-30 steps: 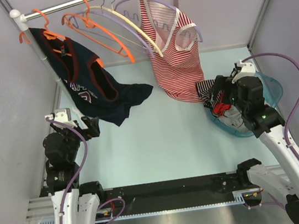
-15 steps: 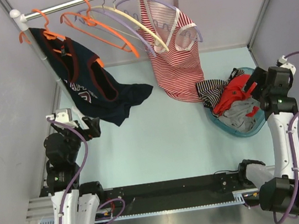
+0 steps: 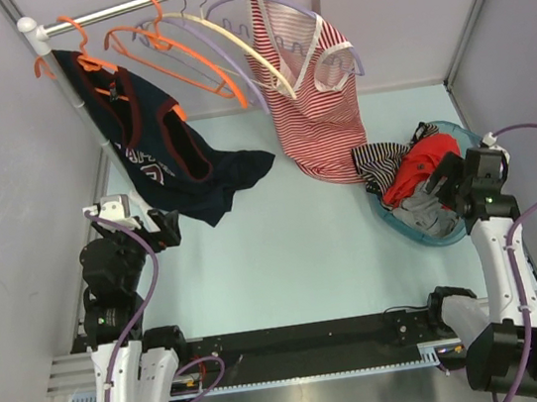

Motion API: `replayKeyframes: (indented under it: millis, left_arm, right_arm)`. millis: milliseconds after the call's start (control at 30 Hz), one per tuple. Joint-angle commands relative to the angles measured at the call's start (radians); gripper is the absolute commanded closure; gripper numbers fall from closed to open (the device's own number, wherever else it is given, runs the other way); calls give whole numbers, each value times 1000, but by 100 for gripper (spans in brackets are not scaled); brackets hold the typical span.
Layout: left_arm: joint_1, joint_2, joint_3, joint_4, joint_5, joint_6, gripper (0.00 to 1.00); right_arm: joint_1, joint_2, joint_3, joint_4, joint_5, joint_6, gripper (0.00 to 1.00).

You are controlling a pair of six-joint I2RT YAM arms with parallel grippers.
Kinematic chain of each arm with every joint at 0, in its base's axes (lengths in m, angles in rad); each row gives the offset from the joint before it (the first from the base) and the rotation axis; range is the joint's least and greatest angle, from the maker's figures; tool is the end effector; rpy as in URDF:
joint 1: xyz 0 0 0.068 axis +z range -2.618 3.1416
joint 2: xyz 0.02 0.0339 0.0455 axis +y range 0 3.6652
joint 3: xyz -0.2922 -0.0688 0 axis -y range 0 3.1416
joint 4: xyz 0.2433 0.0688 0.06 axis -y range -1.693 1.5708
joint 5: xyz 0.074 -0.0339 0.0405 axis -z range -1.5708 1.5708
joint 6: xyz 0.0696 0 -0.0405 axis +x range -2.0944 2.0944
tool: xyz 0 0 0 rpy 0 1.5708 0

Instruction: Place the tank top on the hanger

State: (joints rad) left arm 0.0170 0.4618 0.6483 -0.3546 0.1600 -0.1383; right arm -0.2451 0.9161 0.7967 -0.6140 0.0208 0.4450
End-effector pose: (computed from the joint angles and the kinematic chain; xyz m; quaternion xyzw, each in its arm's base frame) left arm 0.1272 -0.0089 0.3239 -0.0077 0.7632 -0.0999 0.6383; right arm 0.1912 -0.0493 0.2798 0.3130 0.8583 0.0311 0.4055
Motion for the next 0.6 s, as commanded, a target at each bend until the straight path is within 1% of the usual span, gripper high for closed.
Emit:
replayKeyframes:
  millis: [0,133,200,233,267,300,333,367,400,433,567]
  left_arm:
    - [-8,-3,-9,9,-16,14,1]
    - [-9,-2,-9,8,-20,14,1]
    - [-9,-2,-9,6,-23,14,1]
    - [-8,-2,-9,6,-27,16,0]
    - [-8,-2,-7,5,-28,16,1]
    - [-8,-2,-7,5,-30,16,1]
    - [-8,-2,-7,3,-31,16,1]
    - [-9,-2,-7,3,-31,14,0]
    - [-8,-2,-7,3,-31,16,1]
    - [-9,-2,-7,3,-31,16,1]
    - [-9,1,-7,5,-33,14,1]
  right_arm:
    - [6,6,-48,62,8,21,16]
    - [6,55,-70,103,-12,26,23]
    - [6,73,-68,118,-12,29,30]
    - [4,76,-65,123,-47,24,37]
    - [4,76,-59,122,-51,24,59]
    - [4,73,-53,120,-55,27,69]
    - [4,67,-47,119,-55,24,78]
    - [3,58,-31,111,-48,26,91]
    - [1,43,-24,106,-42,24,97]
    - [-2,35,-11,100,-39,18,100]
    - [-37,-19,94,36,-70,9,100]
